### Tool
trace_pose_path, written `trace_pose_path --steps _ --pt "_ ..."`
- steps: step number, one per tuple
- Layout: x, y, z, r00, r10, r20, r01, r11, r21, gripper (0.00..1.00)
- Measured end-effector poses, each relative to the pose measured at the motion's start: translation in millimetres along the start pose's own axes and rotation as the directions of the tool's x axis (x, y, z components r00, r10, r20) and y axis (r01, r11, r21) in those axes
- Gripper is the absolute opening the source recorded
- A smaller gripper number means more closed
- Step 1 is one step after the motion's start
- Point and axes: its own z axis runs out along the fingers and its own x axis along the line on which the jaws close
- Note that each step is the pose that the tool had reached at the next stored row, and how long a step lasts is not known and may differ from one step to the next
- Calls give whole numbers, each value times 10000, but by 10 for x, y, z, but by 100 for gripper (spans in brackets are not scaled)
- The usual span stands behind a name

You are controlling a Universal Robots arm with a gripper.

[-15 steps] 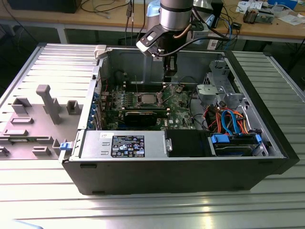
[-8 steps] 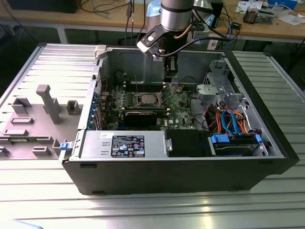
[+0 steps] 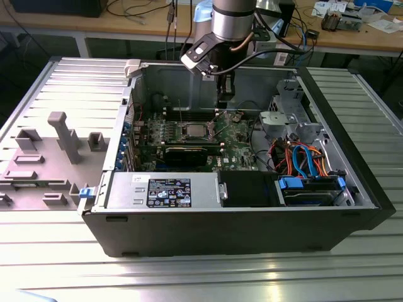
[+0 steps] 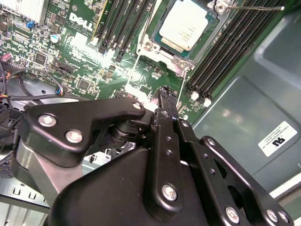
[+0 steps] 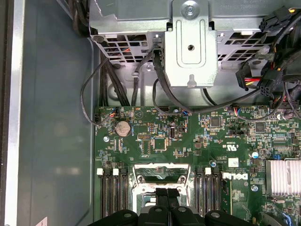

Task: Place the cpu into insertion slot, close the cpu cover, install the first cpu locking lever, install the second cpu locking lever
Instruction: 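Close the cpu cover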

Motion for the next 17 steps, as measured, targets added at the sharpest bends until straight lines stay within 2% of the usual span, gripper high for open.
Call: trace_pose_path --steps 5,9,17 --pt "0 24 2 10000 1 1 -1 10000 0 11" --pt "0 83 11 10000 0 0 0 10000 0 11" --pt "0 109 18 10000 2 1 -2 10000 0 11"
